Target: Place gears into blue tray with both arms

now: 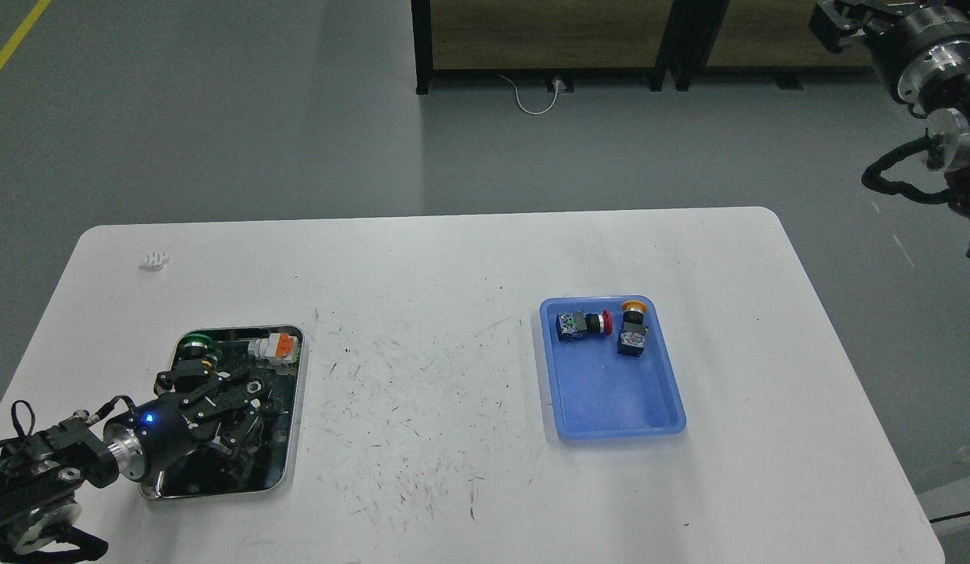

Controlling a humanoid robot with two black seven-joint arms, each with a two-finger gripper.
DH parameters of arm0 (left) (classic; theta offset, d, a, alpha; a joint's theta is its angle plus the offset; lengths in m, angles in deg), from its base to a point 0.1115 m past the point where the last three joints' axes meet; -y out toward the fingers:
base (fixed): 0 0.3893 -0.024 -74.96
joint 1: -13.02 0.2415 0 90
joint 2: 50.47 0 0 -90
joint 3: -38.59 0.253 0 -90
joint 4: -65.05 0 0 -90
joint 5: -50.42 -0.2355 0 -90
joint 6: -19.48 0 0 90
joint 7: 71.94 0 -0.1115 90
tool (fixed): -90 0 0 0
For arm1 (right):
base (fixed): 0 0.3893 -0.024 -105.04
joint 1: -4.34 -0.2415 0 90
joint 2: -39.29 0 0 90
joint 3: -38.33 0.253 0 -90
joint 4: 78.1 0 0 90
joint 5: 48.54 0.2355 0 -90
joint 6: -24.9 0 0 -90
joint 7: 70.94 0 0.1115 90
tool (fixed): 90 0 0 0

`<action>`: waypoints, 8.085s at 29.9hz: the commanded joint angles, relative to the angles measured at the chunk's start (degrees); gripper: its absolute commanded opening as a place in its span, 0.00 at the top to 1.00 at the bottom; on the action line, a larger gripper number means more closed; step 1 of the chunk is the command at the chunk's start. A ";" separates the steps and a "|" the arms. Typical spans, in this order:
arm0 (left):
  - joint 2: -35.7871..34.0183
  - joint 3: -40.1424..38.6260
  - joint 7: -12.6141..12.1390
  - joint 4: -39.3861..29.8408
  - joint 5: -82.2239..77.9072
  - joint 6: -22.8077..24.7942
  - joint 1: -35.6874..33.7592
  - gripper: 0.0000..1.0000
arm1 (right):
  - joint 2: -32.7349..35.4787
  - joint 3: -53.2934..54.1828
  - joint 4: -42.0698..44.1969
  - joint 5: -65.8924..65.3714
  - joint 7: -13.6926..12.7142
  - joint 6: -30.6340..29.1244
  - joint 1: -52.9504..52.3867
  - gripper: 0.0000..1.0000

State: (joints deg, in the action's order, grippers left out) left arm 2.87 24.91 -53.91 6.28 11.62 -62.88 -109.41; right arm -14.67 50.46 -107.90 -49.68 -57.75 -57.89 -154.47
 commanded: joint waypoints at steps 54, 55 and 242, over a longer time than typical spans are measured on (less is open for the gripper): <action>36.67 19.92 -9.33 15.08 -1.18 1.32 -16.61 0.72 | -4.49 -5.27 1.32 -0.09 0.18 2.19 -0.19 0.00; 36.67 19.92 -9.33 15.26 -1.18 1.24 -16.61 0.72 | -4.92 -5.27 1.58 -0.09 0.18 2.19 -0.19 0.00; -19.67 -6.80 -11.53 4.45 22.20 4.75 -27.51 0.01 | -3.08 -38.76 -33.22 -14.15 -3.16 -11.96 12.38 0.75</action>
State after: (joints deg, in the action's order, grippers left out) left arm -16.80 18.12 -65.52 10.71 33.81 -58.19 -136.94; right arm -18.13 11.57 -141.27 -63.43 -60.92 -69.91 -143.28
